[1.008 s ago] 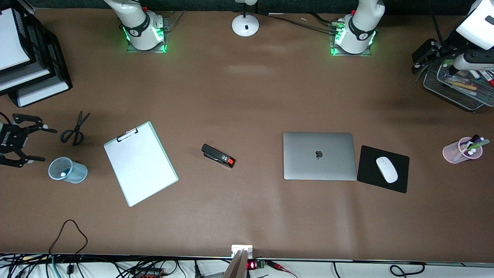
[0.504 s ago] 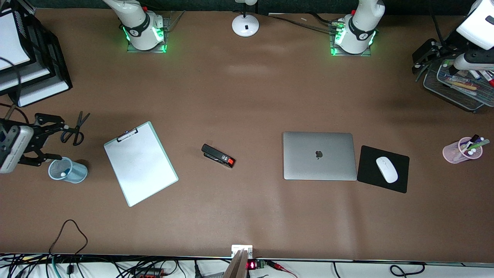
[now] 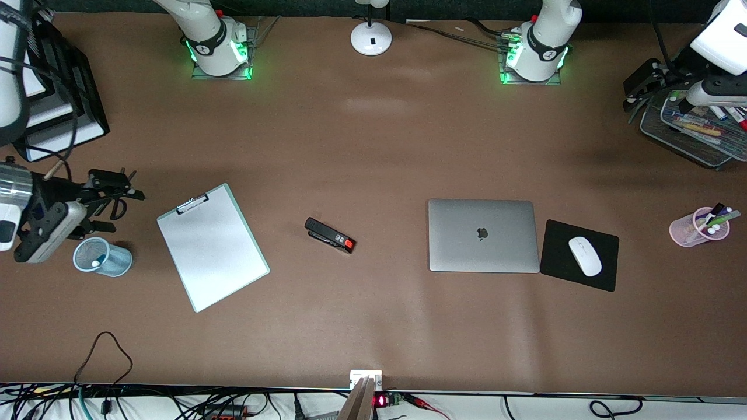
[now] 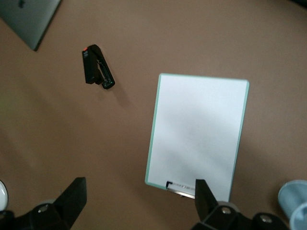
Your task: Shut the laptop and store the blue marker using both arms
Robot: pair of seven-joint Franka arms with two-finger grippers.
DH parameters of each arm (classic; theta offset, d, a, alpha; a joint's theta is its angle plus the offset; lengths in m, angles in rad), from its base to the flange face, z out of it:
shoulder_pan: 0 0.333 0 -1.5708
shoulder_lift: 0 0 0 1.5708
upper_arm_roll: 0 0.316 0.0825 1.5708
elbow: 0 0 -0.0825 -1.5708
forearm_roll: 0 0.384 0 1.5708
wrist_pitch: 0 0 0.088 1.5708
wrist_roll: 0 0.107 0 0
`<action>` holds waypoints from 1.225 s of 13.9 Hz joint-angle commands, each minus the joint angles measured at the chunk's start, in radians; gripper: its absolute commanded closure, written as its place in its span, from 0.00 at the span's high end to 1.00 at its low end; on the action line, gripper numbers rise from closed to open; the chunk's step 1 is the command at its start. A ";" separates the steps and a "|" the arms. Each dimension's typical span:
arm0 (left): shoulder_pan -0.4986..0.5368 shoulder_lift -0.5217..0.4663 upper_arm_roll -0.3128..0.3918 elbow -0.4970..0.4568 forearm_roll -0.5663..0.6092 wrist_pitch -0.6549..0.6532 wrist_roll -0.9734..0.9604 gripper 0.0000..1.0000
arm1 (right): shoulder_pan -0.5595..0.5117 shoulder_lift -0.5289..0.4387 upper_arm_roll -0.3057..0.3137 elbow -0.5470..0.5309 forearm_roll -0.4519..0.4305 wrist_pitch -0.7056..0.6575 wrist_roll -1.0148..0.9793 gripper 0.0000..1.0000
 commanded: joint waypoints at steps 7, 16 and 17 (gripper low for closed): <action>0.003 -0.007 0.002 -0.009 -0.018 0.012 0.022 1.00 | 0.142 -0.101 -0.033 0.000 -0.278 -0.138 0.550 1.00; 0.003 -0.007 0.000 -0.011 -0.018 0.024 0.023 1.00 | -0.099 -0.267 0.100 -0.124 -0.327 -0.056 0.579 1.00; 0.003 -0.007 0.000 -0.011 -0.018 0.024 0.023 1.00 | -0.072 -0.276 0.099 -0.124 -0.334 -0.076 0.602 1.00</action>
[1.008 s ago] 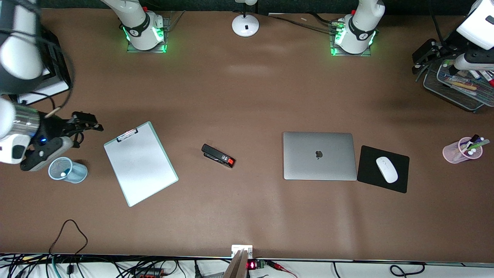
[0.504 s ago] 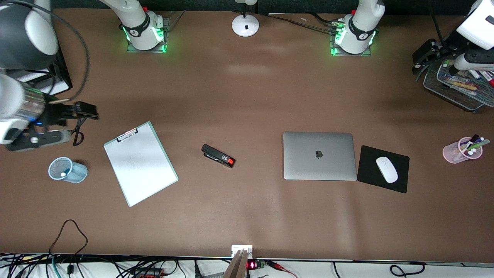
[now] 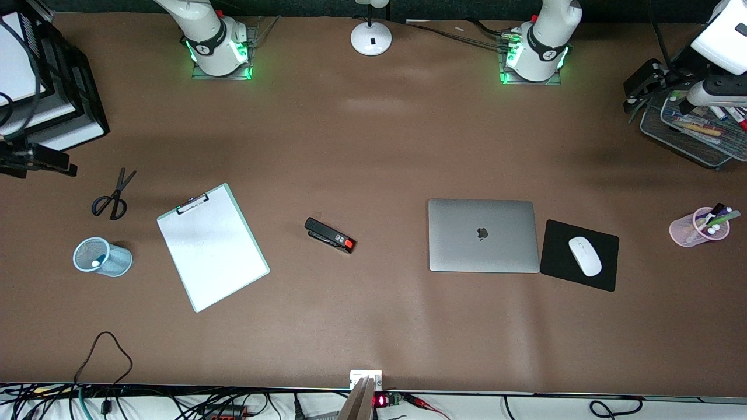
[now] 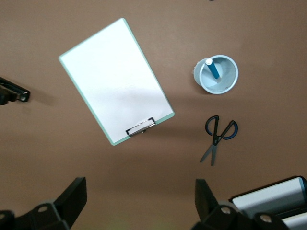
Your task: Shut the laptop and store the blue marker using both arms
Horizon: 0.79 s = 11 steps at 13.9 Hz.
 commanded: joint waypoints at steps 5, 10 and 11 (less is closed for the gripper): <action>0.003 -0.007 0.000 -0.010 -0.018 0.014 0.022 1.00 | 0.013 -0.174 0.040 -0.212 -0.049 0.067 0.087 1.00; 0.003 -0.009 0.000 -0.012 -0.018 0.014 0.022 1.00 | 0.006 -0.256 0.042 -0.305 -0.048 0.109 0.099 1.00; 0.003 -0.009 0.000 -0.012 -0.018 0.014 0.022 1.00 | 0.009 -0.256 0.043 -0.304 -0.046 0.104 0.099 1.00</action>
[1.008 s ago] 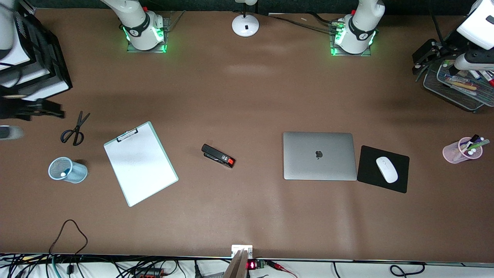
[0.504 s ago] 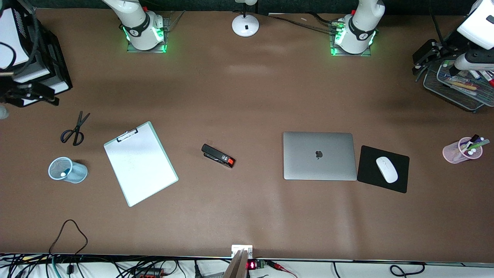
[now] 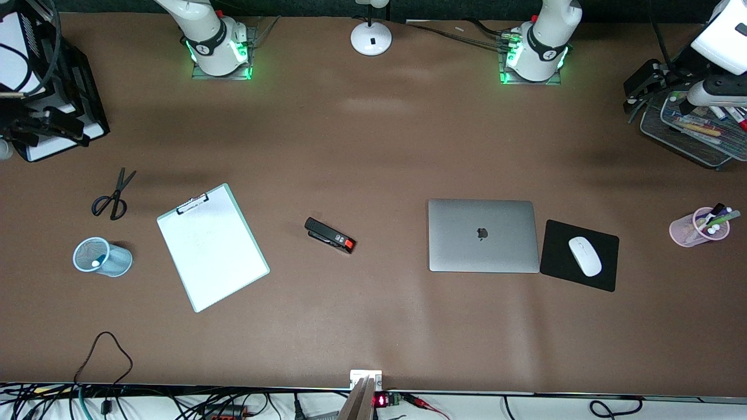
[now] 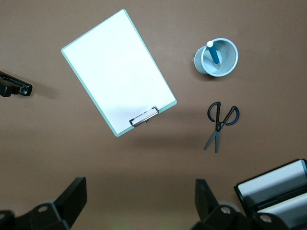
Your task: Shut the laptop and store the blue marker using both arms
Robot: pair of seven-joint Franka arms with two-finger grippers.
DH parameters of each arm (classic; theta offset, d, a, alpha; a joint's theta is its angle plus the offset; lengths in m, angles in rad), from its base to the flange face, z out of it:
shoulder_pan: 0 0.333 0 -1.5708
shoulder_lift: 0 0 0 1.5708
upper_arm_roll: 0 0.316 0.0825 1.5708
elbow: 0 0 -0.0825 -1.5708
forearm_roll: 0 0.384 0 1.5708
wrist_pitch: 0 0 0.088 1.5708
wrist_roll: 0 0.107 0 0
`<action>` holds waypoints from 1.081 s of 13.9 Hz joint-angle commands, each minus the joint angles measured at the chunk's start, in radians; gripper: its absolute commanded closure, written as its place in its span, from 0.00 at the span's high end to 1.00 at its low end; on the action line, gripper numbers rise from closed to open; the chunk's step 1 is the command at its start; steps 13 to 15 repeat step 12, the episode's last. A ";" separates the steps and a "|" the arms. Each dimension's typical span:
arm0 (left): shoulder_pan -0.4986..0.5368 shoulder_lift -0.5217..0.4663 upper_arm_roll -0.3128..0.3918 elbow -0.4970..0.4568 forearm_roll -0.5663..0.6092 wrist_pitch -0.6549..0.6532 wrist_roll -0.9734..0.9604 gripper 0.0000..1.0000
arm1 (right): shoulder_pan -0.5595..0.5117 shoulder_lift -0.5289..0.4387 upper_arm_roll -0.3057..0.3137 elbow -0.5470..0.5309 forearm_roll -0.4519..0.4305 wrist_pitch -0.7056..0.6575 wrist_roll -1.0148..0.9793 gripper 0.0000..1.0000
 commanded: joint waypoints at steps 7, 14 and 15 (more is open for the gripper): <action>-0.003 -0.003 -0.001 -0.009 -0.021 0.012 0.024 1.00 | 0.003 -0.032 0.014 -0.007 -0.007 -0.018 0.014 1.00; -0.006 0.026 -0.001 0.022 -0.020 0.008 0.024 1.00 | 0.003 -0.029 0.012 0.007 -0.009 -0.019 0.010 1.00; -0.006 0.026 -0.001 0.022 -0.020 0.008 0.024 1.00 | 0.003 -0.029 0.012 0.007 -0.009 -0.019 0.010 1.00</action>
